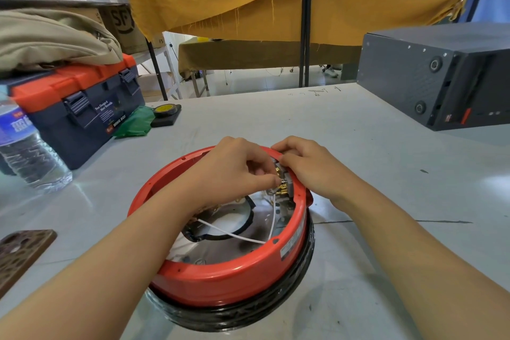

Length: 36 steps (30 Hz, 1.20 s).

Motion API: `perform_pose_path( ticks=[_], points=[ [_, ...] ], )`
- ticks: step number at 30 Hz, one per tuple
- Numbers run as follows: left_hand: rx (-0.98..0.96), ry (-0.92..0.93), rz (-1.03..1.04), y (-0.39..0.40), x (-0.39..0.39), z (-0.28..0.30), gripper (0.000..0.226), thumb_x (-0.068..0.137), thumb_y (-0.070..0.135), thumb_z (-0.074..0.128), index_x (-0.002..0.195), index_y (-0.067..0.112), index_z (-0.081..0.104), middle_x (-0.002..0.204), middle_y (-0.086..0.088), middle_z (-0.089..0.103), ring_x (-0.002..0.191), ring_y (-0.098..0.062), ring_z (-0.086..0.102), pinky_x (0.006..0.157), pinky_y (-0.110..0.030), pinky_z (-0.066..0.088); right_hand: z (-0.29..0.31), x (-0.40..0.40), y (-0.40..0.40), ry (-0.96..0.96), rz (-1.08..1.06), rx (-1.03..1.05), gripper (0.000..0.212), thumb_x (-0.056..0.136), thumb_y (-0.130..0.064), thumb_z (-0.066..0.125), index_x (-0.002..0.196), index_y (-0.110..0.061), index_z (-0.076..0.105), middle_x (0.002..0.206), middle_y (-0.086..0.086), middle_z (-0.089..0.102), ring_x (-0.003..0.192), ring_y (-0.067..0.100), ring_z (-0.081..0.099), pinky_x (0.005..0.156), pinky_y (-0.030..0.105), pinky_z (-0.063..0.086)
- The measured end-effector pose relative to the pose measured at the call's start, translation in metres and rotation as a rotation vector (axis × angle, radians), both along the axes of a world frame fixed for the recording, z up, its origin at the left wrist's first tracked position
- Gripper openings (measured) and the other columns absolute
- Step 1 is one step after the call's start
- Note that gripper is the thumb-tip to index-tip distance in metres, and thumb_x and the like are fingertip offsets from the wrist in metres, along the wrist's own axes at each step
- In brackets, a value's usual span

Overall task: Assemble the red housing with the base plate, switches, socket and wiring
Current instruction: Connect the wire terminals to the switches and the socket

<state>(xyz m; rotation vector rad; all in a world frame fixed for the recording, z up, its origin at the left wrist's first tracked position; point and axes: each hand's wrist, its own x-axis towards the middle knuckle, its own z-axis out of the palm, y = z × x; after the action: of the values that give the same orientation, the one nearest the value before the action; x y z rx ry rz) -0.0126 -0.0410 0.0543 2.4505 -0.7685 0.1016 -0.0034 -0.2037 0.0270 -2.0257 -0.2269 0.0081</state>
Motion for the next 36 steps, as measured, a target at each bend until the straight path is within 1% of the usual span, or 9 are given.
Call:
perform_pose_path(
  ticks=[3,7,11,15,23,27,29,31,36],
  points=[
    [0.018,0.030,-0.023,0.0017,0.0003,-0.0003,0.005,0.076,0.028,0.072,0.071,0.027,0.073,0.064,0.009,0.063,0.058,-0.001,0.054,0.054,-0.011,0.039,-0.0018,0.0012,0.0001,-0.006,-0.007,0.000,0.025,0.091,-0.014,0.045,0.105,-0.022,0.064,0.071,-0.013,0.063,0.057,0.005,0.058,0.057,0.019,0.044],
    [0.038,0.049,-0.037,0.0026,0.0012,-0.0005,0.006,0.079,0.027,0.072,0.074,0.025,0.074,0.066,0.007,0.067,0.058,-0.001,0.055,0.054,-0.011,0.040,-0.0043,0.0022,0.0006,-0.024,-0.011,-0.001,0.021,0.091,-0.018,0.048,0.106,-0.021,0.063,0.072,-0.013,0.066,0.057,0.004,0.058,0.054,0.016,0.041],
    [0.023,0.065,-0.052,0.0049,0.0013,0.0007,0.005,0.080,0.022,0.071,0.078,0.022,0.075,0.057,0.016,0.063,0.052,0.001,0.054,0.052,-0.008,0.037,-0.0048,0.0024,0.0012,-0.025,-0.016,0.006,0.022,0.090,-0.016,0.049,0.106,-0.020,0.063,0.073,-0.012,0.066,0.060,0.008,0.059,0.057,0.019,0.042],
    [0.002,0.075,-0.052,0.0041,0.0002,0.0002,0.007,0.081,0.018,0.070,0.076,0.020,0.074,0.052,0.018,0.060,0.049,0.003,0.054,0.051,-0.006,0.036,-0.0052,0.0025,0.0009,-0.028,-0.017,0.002,0.021,0.090,-0.016,0.048,0.105,-0.020,0.063,0.072,-0.012,0.065,0.059,0.007,0.059,0.055,0.018,0.043],
    [0.024,0.028,-0.020,-0.0004,-0.0042,0.0014,0.010,0.081,0.015,0.071,0.071,0.017,0.071,0.049,0.013,0.056,0.049,0.004,0.054,0.050,-0.004,0.035,-0.0066,0.0038,0.0006,-0.031,-0.014,0.010,0.022,0.091,-0.015,0.048,0.107,-0.018,0.062,0.071,-0.011,0.065,0.054,0.006,0.057,0.055,0.019,0.042],
    [0.066,0.010,-0.014,-0.0029,-0.0059,0.0023,0.009,0.081,0.012,0.070,0.072,0.013,0.071,0.054,0.012,0.059,0.052,0.005,0.055,0.052,-0.005,0.037,-0.0077,0.0048,0.0004,-0.034,-0.017,0.009,0.022,0.091,-0.015,0.048,0.107,-0.019,0.063,0.069,-0.013,0.063,0.056,0.004,0.057,0.053,0.016,0.041],
    [0.079,-0.002,-0.015,-0.0035,-0.0067,0.0021,0.007,0.081,0.012,0.069,0.074,0.012,0.072,0.057,0.011,0.060,0.054,0.005,0.055,0.053,-0.005,0.037,-0.0082,0.0053,0.0006,-0.038,-0.017,0.012,0.022,0.091,-0.015,0.049,0.107,-0.019,0.063,0.069,-0.014,0.063,0.052,-0.001,0.056,0.048,0.010,0.040],
    [0.076,-0.007,-0.016,-0.0038,-0.0072,0.0018,0.008,0.081,0.012,0.069,0.074,0.012,0.072,0.056,0.012,0.060,0.054,0.005,0.055,0.053,-0.005,0.037,-0.0082,0.0056,0.0006,-0.039,-0.016,0.023,0.022,0.091,-0.015,0.049,0.106,-0.018,0.063,0.067,-0.014,0.062,0.048,-0.005,0.054,0.045,0.008,0.038],
    [0.079,-0.004,-0.009,-0.0034,-0.0061,0.0013,0.010,0.082,0.014,0.069,0.072,0.016,0.070,0.054,0.012,0.057,0.053,0.004,0.054,0.053,-0.007,0.037,-0.0076,0.0047,0.0003,-0.042,-0.011,0.007,0.023,0.092,-0.016,0.048,0.110,-0.018,0.062,0.068,-0.015,0.060,0.054,-0.001,0.055,0.046,0.008,0.039]
  ],
)
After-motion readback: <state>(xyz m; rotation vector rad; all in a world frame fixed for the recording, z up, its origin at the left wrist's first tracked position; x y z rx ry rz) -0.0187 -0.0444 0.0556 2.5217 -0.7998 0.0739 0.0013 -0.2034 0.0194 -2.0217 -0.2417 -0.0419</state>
